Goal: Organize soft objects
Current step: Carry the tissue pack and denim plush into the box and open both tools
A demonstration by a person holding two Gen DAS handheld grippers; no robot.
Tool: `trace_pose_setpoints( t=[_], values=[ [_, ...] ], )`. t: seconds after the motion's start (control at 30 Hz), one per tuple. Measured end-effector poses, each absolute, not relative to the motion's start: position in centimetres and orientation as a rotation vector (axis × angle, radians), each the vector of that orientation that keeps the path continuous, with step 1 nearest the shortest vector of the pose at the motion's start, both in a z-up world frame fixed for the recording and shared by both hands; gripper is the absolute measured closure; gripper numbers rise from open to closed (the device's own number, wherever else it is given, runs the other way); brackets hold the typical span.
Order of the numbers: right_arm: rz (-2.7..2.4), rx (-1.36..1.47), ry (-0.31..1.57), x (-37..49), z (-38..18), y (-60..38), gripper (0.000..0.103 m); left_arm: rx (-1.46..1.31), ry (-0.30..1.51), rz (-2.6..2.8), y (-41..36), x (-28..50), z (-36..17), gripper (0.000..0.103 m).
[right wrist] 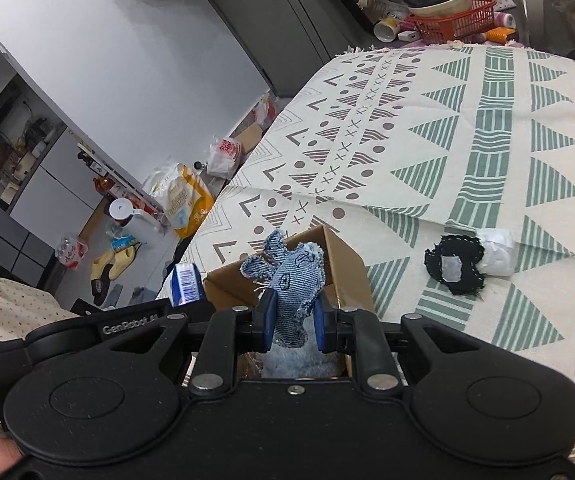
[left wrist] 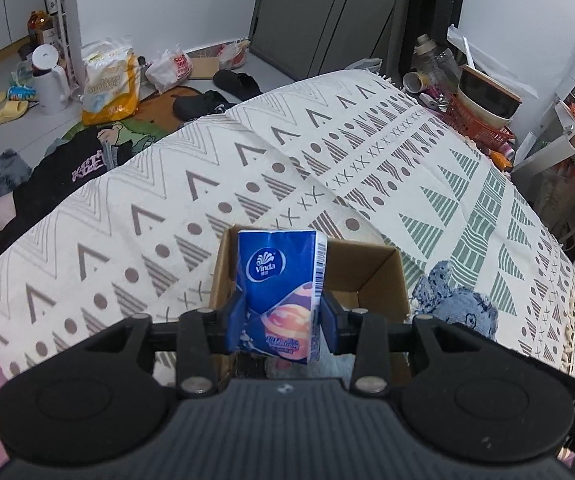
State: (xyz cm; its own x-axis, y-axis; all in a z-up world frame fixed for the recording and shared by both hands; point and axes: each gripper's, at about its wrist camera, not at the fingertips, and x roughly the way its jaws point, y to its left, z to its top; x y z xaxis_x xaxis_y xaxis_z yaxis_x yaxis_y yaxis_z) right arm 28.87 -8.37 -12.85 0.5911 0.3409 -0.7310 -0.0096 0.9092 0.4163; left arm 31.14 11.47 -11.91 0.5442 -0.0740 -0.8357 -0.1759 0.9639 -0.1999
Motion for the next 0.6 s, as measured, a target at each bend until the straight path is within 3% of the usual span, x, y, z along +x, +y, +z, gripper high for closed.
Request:
trace_pose_setpoints(
  t=[0.13, 0.2, 0.6],
  values=[
    [0.206, 0.401, 0.929, 29.8, -13.0, -8.0, 0.083, -0.244, 1.005, 0.097, 11.7, 31.8, -12.3, 0.058],
    [0.207, 0.405, 0.935, 30.3, -13.2, -7.7, 0.083, -0.278, 1.013, 0.091, 12.3, 31.9, -12.4, 0.051],
    [0.248, 0.413, 0.956, 31.8, -13.3, -4.9, 0.083, -0.343, 1.014, 0.157, 15.3, 30.5, -11.4, 0.037]
  ],
)
